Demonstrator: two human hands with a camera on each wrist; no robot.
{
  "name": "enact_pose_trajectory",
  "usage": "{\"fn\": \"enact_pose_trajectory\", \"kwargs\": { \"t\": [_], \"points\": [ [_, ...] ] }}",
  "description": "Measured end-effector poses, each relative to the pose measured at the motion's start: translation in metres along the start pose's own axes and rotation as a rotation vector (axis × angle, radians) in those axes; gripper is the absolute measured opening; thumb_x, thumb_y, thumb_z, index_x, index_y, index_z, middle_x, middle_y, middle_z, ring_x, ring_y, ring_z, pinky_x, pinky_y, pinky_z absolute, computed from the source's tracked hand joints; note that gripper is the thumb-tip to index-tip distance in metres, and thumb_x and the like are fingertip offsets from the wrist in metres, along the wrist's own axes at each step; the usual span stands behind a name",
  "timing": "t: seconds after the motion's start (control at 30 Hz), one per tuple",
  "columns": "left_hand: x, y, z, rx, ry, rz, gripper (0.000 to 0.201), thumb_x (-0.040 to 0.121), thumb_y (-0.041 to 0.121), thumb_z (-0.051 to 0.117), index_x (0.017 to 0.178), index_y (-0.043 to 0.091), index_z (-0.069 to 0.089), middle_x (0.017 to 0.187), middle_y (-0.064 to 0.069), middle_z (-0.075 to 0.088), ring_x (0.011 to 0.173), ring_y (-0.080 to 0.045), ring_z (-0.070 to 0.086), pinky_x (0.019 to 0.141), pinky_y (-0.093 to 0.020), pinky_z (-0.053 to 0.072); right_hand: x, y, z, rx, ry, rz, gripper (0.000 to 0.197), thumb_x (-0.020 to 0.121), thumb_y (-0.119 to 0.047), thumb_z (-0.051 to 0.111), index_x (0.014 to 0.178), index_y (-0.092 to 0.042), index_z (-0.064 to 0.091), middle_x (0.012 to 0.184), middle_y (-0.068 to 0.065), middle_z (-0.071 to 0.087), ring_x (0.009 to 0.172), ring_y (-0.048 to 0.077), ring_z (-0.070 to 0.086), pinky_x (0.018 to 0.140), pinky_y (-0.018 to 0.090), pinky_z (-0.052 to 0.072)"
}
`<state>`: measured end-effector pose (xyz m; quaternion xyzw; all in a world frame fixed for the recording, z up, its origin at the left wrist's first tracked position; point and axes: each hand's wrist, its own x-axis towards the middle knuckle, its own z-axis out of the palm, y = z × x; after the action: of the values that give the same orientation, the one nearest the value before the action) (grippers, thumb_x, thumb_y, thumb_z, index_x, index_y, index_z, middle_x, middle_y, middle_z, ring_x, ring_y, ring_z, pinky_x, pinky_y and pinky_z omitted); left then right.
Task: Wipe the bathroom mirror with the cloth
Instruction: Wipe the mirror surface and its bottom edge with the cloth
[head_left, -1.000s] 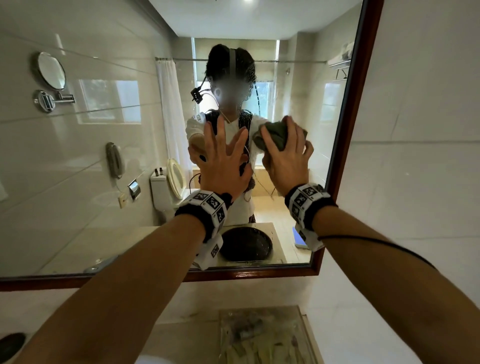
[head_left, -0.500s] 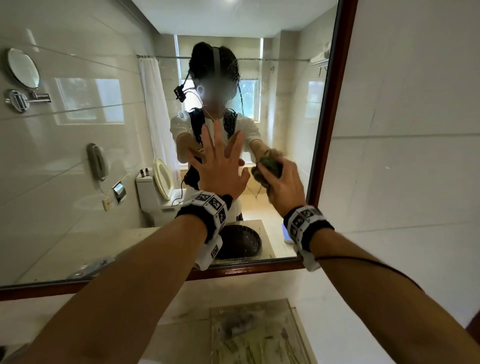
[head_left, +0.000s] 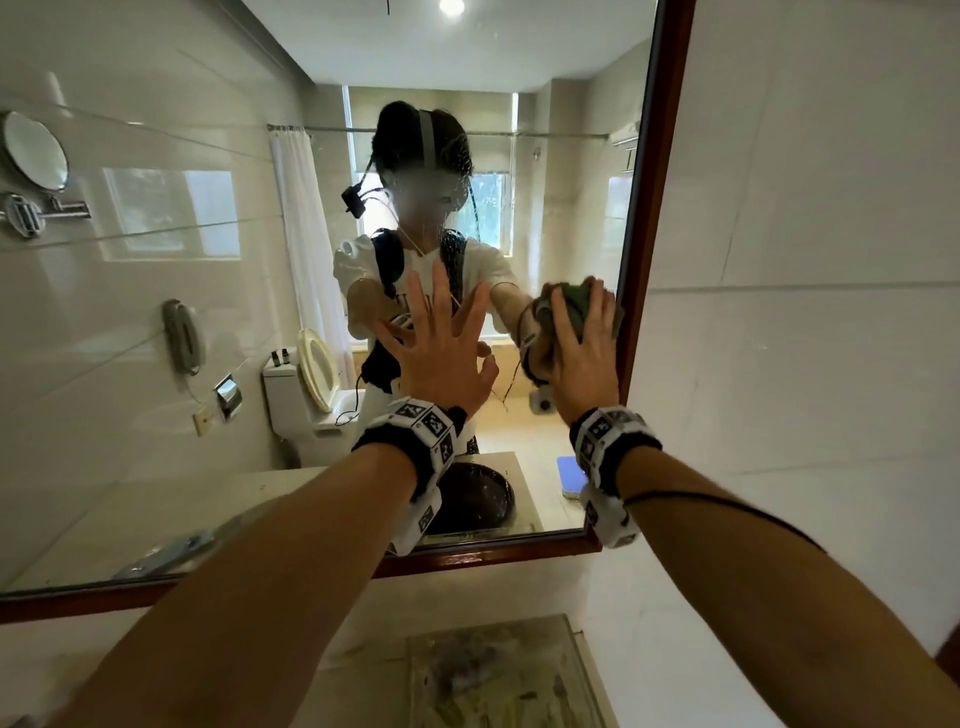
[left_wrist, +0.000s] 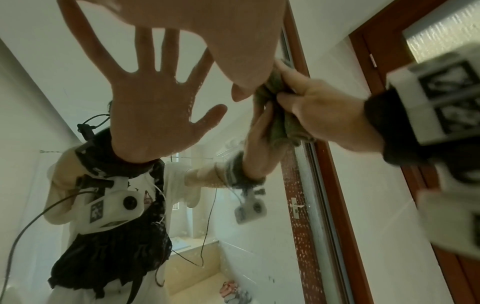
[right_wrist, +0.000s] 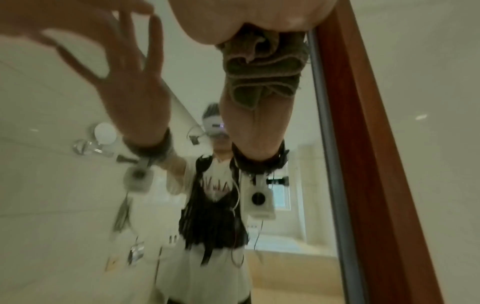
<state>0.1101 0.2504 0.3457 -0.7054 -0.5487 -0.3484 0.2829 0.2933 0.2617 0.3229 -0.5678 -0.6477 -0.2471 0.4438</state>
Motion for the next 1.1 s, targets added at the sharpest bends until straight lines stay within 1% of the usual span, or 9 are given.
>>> {"fn": "enact_pose_trajectory", "kwargs": {
  "t": [0.07, 0.13, 0.2, 0.27, 0.43, 0.63, 0.8, 0.93, 1.1],
  "points": [
    [-0.001, 0.001, 0.004, 0.001, 0.012, -0.002, 0.082, 0.082, 0.051, 0.048, 0.153, 0.034, 0.011, 0.161, -0.017, -0.001, 0.146, -0.042, -0.002, 0.097, -0.078, 0.016, -0.039, 0.003, 0.021, -0.006, -0.063, 0.034, 0.058, 0.096, -0.031, 0.036, 0.152, -0.025, 0.020, 0.159, 0.025, 0.004, 0.146, 0.046, 0.002, 0.116, 0.062, 0.015],
    [-0.001, 0.001, 0.007, 0.016, 0.024, -0.004, 0.080, 0.085, 0.052, 0.045, 0.153, 0.034, 0.008, 0.161, -0.017, -0.002, 0.145, -0.043, -0.003, 0.098, -0.078, 0.014, -0.078, 0.005, 0.038, 0.004, -0.138, 0.078, 0.058, 0.098, -0.044, 0.030, 0.152, -0.026, 0.017, 0.160, 0.022, 0.001, 0.146, 0.044, 0.000, 0.115, 0.060, 0.013],
    [-0.001, 0.000, 0.008, 0.020, 0.034, -0.001, 0.080, 0.085, 0.053, 0.043, 0.154, 0.033, 0.006, 0.161, -0.017, -0.003, 0.145, -0.043, -0.004, 0.098, -0.078, 0.013, -0.106, 0.004, 0.048, 0.002, -0.183, 0.110, 0.061, 0.098, -0.049, 0.029, 0.153, -0.028, 0.013, 0.161, 0.021, -0.002, 0.146, 0.043, -0.003, 0.113, 0.061, 0.015],
    [-0.001, 0.000, 0.010, 0.017, 0.045, 0.006, 0.080, 0.085, 0.053, 0.044, 0.153, 0.033, 0.009, 0.161, -0.017, -0.002, 0.145, -0.043, -0.003, 0.098, -0.078, 0.013, -0.110, 0.006, 0.051, -0.001, -0.204, 0.147, 0.062, 0.098, -0.051, 0.026, 0.153, -0.028, 0.009, 0.161, 0.021, -0.003, 0.147, 0.042, -0.004, 0.112, 0.062, 0.016],
    [-0.001, 0.001, 0.014, 0.020, 0.050, 0.007, 0.081, 0.086, 0.054, 0.043, 0.154, 0.031, 0.007, 0.160, -0.019, -0.002, 0.145, -0.044, -0.004, 0.098, -0.080, 0.012, -0.067, 0.008, 0.035, -0.045, -0.177, 0.079, 0.063, 0.097, -0.046, 0.026, 0.154, -0.022, 0.016, 0.160, 0.023, -0.001, 0.147, 0.043, -0.003, 0.115, 0.063, 0.011],
    [-0.001, 0.001, 0.016, 0.010, 0.068, 0.008, 0.081, 0.087, 0.052, 0.045, 0.155, 0.029, 0.007, 0.160, -0.020, -0.001, 0.145, -0.045, -0.003, 0.097, -0.080, 0.012, 0.027, -0.009, -0.006, -0.008, -0.017, 0.036, 0.063, 0.098, -0.048, 0.020, 0.155, -0.022, 0.009, 0.160, 0.023, -0.003, 0.147, 0.042, -0.006, 0.117, 0.055, -0.004],
    [-0.001, -0.001, 0.017, 0.018, 0.068, 0.001, 0.082, 0.085, 0.052, 0.048, 0.154, 0.030, 0.009, 0.160, -0.019, 0.001, 0.145, -0.045, -0.001, 0.098, -0.079, 0.010, 0.095, -0.021, -0.032, -0.004, 0.129, 0.029, 0.060, 0.099, -0.043, 0.019, 0.155, -0.021, 0.017, 0.161, 0.022, 0.003, 0.148, 0.042, -0.002, 0.118, 0.052, -0.004],
    [0.000, 0.000, 0.017, 0.011, 0.065, -0.008, 0.081, 0.085, 0.053, 0.047, 0.154, 0.031, 0.010, 0.160, -0.019, 0.002, 0.145, -0.045, -0.001, 0.098, -0.079, 0.010, 0.088, -0.020, -0.025, -0.013, 0.182, -0.004, 0.055, 0.100, -0.036, 0.025, 0.153, -0.021, 0.023, 0.160, 0.023, 0.009, 0.147, 0.043, 0.003, 0.119, 0.054, 0.000],
    [-0.001, 0.000, 0.015, -0.002, 0.052, -0.009, 0.081, 0.085, 0.054, 0.047, 0.154, 0.033, 0.010, 0.161, -0.018, 0.000, 0.145, -0.043, -0.003, 0.098, -0.079, 0.013, 0.040, -0.025, 0.004, -0.013, 0.117, -0.081, 0.056, 0.100, -0.035, 0.031, 0.153, -0.019, 0.023, 0.159, 0.024, 0.009, 0.146, 0.045, 0.002, 0.118, 0.058, 0.004]
  ]
}}
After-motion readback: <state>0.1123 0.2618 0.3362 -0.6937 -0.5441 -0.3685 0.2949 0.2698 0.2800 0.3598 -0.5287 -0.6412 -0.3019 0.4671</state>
